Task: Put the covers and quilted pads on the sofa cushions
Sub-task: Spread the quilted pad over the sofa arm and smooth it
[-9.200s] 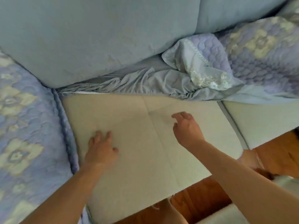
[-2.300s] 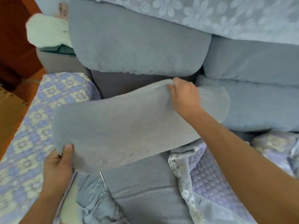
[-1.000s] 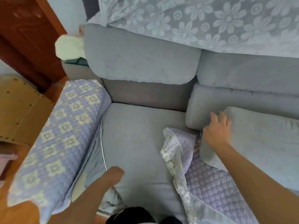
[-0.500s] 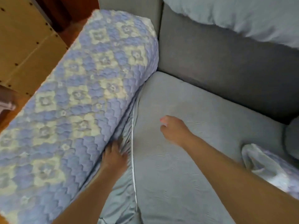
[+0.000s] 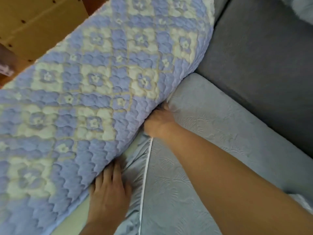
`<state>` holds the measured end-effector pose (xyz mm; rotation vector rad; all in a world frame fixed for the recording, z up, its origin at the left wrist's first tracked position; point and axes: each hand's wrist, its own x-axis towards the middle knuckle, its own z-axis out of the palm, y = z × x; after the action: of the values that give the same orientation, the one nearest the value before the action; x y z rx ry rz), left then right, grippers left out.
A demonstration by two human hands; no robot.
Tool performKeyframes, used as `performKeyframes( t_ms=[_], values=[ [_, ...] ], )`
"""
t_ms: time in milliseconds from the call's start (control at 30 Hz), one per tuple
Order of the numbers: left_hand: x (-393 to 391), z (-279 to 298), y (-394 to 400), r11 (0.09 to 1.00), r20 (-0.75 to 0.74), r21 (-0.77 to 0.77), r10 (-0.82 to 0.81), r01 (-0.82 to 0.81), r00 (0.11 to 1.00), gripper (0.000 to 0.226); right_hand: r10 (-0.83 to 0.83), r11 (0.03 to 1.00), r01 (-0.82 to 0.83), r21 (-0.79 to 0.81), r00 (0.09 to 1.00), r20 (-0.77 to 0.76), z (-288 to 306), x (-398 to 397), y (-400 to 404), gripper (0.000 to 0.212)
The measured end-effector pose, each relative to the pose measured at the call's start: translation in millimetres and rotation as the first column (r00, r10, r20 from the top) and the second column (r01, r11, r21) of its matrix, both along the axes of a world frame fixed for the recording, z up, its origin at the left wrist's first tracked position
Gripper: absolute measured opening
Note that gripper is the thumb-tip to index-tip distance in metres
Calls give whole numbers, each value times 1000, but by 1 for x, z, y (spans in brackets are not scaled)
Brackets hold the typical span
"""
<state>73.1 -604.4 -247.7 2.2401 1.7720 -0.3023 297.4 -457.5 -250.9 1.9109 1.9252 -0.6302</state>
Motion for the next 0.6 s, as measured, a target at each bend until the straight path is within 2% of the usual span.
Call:
performKeyframes(
  t_ms=[133, 200, 267, 333, 367, 467, 600],
  values=[
    [-1, 10, -19, 963, -104, -67, 252, -259, 962, 76, 54, 998, -58, 22, 989, 141, -4, -11, -22, 70],
    [-13, 14, -33, 894, -88, -74, 435, -442, 896, 71, 65, 988, -75, 134, 995, 80, 1, -26, -40, 62],
    [-34, 17, -46, 807, -133, -95, 570, -583, 810, 70, 175, 951, -150, 271, 982, -68, 3, -49, -62, 47],
    [-63, 14, -61, 789, -103, -60, 605, -612, 790, 73, 292, 919, -231, 321, 943, -157, -2, -67, -80, 39],
    [-76, 10, -69, 805, -55, -33, 590, -592, 805, 74, 302, 928, -247, 279, 936, -178, -5, -73, -81, 41],
    [-105, -1, -91, 897, 20, 27, 441, -442, 897, 73, 191, 976, -160, 149, 956, -224, -9, -83, -63, 60],
    [-125, -11, -92, 851, -40, -57, 520, -522, 853, 65, 143, 982, -127, 137, 983, -117, -15, -95, -71, 61]
  ],
)
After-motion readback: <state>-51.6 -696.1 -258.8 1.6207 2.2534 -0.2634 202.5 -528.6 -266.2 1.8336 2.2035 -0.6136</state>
